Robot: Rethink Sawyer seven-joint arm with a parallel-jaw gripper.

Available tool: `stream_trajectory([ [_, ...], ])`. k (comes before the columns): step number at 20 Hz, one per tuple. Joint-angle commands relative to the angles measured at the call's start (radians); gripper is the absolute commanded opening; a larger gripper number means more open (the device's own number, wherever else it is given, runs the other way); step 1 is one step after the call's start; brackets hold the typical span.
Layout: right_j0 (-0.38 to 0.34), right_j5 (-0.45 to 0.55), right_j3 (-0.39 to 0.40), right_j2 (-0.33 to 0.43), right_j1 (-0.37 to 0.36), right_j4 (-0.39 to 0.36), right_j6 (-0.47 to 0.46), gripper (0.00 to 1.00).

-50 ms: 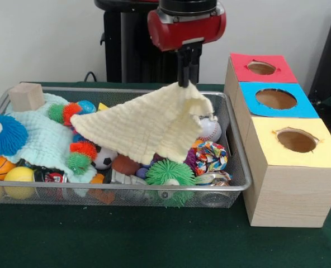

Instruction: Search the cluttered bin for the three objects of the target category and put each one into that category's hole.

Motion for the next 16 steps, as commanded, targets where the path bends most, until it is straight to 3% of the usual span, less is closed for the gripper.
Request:
stream_trajectory([
  [1, 0.032, -0.045, 0.121, -0.065, -0.01, 0.046, 0.258, 0.0],
  [13, 0.077, -0.04, 0.148, -0.114, -0.044, 0.104, 0.257, 0.0],
  [16, 0.1, -0.019, 0.169, -0.132, -0.087, 0.127, 0.268, 0.0],
])
